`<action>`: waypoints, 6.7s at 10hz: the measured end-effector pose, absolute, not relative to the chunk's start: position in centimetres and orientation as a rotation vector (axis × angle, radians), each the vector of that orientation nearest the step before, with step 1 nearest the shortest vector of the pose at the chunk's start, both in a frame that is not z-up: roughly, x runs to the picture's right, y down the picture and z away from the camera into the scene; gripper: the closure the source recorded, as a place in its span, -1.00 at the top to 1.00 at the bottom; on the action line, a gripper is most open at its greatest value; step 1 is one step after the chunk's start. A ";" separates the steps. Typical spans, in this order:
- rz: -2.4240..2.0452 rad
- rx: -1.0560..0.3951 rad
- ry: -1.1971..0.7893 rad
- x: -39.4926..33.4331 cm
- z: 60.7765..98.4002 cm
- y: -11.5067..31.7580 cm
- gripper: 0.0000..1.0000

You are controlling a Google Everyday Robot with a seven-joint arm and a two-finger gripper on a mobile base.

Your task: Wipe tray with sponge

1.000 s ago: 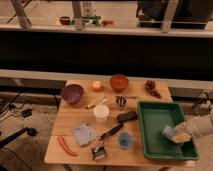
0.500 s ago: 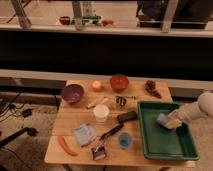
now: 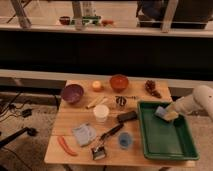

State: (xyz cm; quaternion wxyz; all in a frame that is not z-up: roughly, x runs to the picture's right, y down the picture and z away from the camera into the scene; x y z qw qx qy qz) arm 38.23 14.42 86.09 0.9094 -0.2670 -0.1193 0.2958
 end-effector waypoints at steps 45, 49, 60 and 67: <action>0.559 -0.619 -0.334 37.2 85.6 13.4 -1.00; 0.520 -0.627 -0.369 34.1 85.1 14.2 -1.00; 0.543 -0.592 -0.411 34.7 79.0 18.9 -1.00; 0.541 -0.590 -0.411 34.5 78.9 18.9 0.03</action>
